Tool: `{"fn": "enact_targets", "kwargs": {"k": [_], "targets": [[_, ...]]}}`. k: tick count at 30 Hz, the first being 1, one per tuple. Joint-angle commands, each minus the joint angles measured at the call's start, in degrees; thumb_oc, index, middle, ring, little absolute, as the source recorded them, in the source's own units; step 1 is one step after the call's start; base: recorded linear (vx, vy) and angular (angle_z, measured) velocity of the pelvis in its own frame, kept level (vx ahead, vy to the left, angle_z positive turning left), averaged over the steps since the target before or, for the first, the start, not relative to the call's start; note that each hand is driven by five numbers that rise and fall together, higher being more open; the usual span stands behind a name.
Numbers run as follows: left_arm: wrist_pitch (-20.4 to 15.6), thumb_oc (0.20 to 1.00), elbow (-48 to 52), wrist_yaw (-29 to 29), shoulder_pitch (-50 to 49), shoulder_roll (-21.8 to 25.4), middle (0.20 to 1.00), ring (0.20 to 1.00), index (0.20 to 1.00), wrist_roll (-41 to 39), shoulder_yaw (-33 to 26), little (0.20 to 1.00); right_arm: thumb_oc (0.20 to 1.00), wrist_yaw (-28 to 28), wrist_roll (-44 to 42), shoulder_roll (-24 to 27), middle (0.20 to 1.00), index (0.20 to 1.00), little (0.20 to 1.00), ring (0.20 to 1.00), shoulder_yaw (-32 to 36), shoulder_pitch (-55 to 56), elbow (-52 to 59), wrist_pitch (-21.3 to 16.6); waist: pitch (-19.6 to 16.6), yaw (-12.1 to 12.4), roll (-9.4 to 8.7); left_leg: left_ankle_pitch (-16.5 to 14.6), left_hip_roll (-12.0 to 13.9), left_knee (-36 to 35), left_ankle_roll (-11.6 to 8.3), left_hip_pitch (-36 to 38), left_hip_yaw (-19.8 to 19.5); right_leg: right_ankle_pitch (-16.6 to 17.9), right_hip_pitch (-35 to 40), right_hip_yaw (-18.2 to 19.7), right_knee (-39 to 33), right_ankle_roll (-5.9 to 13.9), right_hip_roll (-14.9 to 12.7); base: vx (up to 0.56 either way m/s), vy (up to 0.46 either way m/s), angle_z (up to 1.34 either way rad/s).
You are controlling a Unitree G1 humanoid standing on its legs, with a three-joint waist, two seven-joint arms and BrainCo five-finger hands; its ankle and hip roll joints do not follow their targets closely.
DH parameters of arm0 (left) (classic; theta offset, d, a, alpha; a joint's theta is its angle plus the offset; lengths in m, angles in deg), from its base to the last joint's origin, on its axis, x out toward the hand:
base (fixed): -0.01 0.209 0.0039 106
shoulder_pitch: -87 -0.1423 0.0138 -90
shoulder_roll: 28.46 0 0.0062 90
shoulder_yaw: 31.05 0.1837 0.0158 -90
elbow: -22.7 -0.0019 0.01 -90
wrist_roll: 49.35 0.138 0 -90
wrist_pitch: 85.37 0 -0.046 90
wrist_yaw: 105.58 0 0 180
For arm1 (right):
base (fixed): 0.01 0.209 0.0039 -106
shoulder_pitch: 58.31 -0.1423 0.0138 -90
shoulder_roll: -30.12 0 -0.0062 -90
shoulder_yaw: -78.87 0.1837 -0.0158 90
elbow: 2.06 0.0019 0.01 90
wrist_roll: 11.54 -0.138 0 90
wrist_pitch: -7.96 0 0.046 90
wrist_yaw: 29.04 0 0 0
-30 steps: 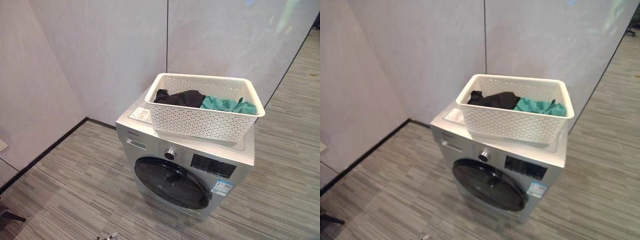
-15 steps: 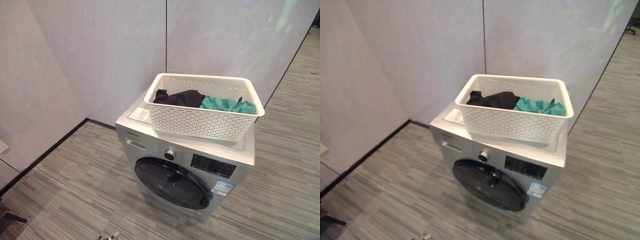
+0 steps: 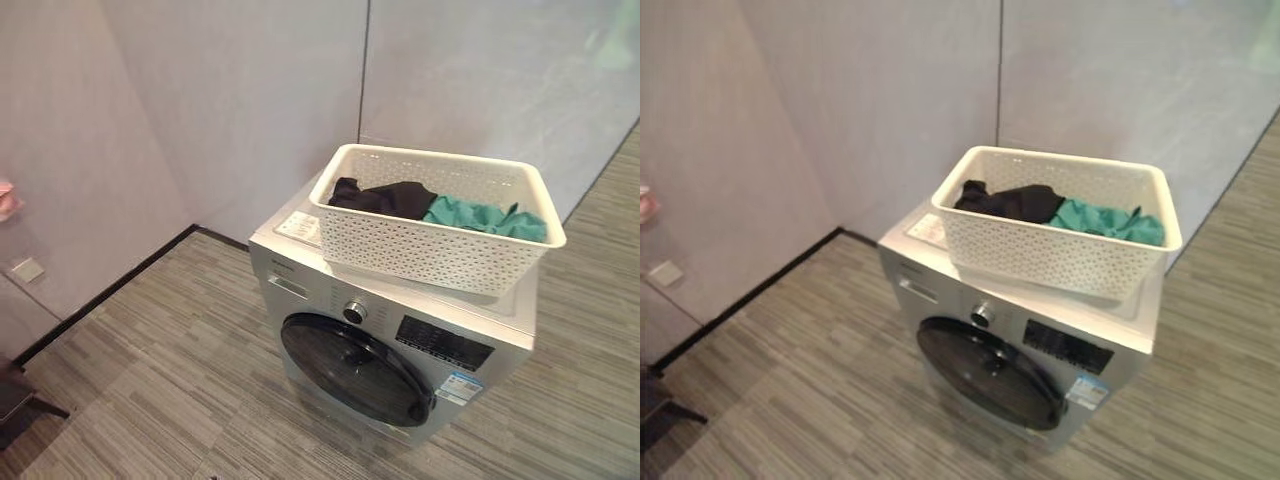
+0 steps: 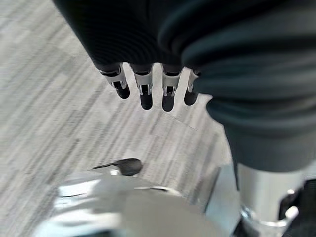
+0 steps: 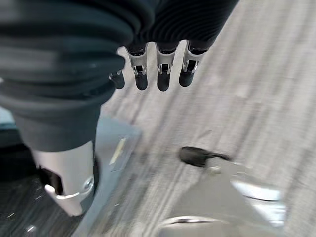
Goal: Grab the laundry basket,head to the washer,open it,put in the laundry and shut it.
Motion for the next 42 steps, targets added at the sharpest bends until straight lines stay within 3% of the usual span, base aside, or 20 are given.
{"fn": "enact_targets", "kwargs": {"k": [1,8,17,27,31,36,42], "targets": [[-0.4,1.000,-3.4,0.1,4.6,0.3,1.000,1.000,1.000,0.9,1.3,1.000,1.000,-0.9,0.1,1.1,1.000,1.000,1.000,1.000,0.1,-2.6,-1.6,-1.1,1.5,0.3,-0.74,0.3,0.4,1.2,-0.31,-2.6,0.4,-3.0,1.6,-7.8,0.5,1.97,-2.7,0.00,0.005,0.07],[-0.4,1.000,-3.1,-0.7,3.9,0.4,1.000,1.000,1.000,1.1,0.6,1.000,1.000,-3.4,2.1,1.6,1.000,1.000,1.000,1.000,-0.3,-3.4,2.7,-1.8,1.7,0.2,-0.69,0.1,0.4,1.4,-0.30,-2.3,0.6,-3.0,1.6,-7.3,0.5,1.98,-2.7,0.00,-0.002,0.03],[-1.0,1.000,1.0,-0.9,3.0,0.3,1.000,1.000,1.000,1.5,0.1,1.000,1.000,-3.5,19.3,8.6,1.000,1.000,1.000,1.000,-6.8,-1.7,26.3,-1.2,2.4,0.3,-0.71,0.4,0.7,1.5,-0.49,-2.8,0.7,-3.2,1.0,-7.2,0.5,1.96,-2.6,0.00,0.000,0.00],[-1.2,1.000,2.2,-0.2,2.8,-0.1,1.000,1.000,1.000,0.5,1.7,1.000,1.000,-2.1,17.4,7.8,1.000,1.000,1.000,1.000,-12.0,-8.3,23.1,-2.6,3.1,2.6,-0.80,0.1,0.6,2.3,-0.45,-3.9,-0.5,-3.5,1.1,-8.3,0.5,1.78,-2.7,0.00,-0.005,0.04],[-1.6,1.000,4.4,1.0,2.2,0.1,1.000,1.000,1.000,-4.0,2.6,1.000,1.000,-2.1,12.6,8.6,1.000,1.000,1.000,1.000,-12.7,-18.2,15.5,-2.8,5.2,4.8,0.46,0.4,0.3,3.3,-0.47,-6.5,-1.4,-2.8,-0.1,-9.3,0.5,1.91,-3.3,-0.05,0.012,0.14],[-2.6,1.000,7.7,1.3,1.5,0.2,1.000,1.000,1.000,-8.1,2.9,1.000,1.000,-3.2,10.9,9.7,1.000,1.000,1.000,1.000,-15.4,-27.9,14.0,-3.6,7.4,6.5,2.60,1.0,-0.3,3.6,-0.30,-9.5,-1.0,-1.7,-3.7,-8.7,0.5,2.41,-4.4,-0.08,0.055,0.09],[-2.9,1.000,9.6,0.6,2.6,0.3,1.000,1.000,1.000,-9.7,4.3,1.000,1.000,-3.2,9.1,6.3,1.000,1.000,1.000,1.000,-18.6,-31.6,14.8,-3.7,9.4,6.9,3.91,1.9,-0.6,4.8,-0.21,-14.3,-1.4,-0.9,-8.2,-7.4,1.0,1.74,-4.8,-0.06,0.027,-0.07]]}}
